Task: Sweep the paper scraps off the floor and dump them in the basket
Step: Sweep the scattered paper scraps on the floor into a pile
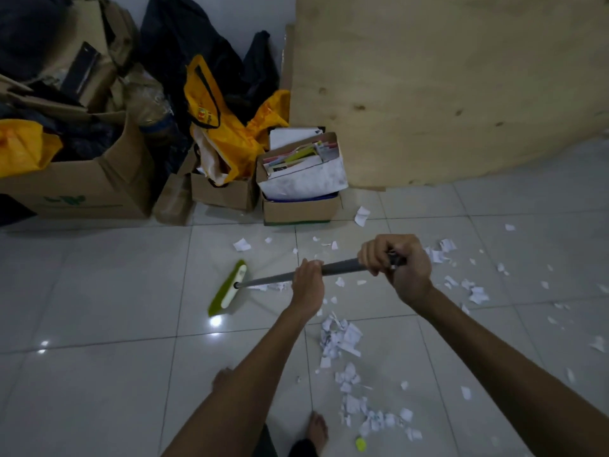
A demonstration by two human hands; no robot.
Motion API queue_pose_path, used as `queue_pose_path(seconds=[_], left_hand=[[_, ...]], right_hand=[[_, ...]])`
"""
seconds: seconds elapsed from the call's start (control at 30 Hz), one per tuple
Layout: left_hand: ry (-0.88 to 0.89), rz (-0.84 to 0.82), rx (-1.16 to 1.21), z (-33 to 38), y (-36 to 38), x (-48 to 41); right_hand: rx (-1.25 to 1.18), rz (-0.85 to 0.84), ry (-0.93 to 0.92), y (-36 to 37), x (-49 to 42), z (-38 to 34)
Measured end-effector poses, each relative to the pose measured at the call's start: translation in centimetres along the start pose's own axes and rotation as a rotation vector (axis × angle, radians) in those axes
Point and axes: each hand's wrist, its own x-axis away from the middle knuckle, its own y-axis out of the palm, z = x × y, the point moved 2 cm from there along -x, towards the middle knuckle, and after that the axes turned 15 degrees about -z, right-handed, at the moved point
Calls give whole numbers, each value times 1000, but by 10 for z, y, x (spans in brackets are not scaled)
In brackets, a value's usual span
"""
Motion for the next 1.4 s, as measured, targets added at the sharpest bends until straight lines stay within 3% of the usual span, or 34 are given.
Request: queue_pose_path(seconds=[0.2,0.57,0.73,0.87,1.13,1.4], left_hand=[[94,-15,-102,63,81,15],[197,-144,30,125,162,67],[262,-121,24,119,169,90],[268,-84,130,117,163,115],[215,-147,381,94,148,181],[188,64,320,45,182,202]], right_hand=[[11,95,58,-52,71,-49],[76,246,125,-66,157,-117],[-56,380,-20,-38,170,-126],[-142,369,-100,-17,165,-141],[-228,284,-69,21,173,-166],[-332,254,32,37,186,-143]])
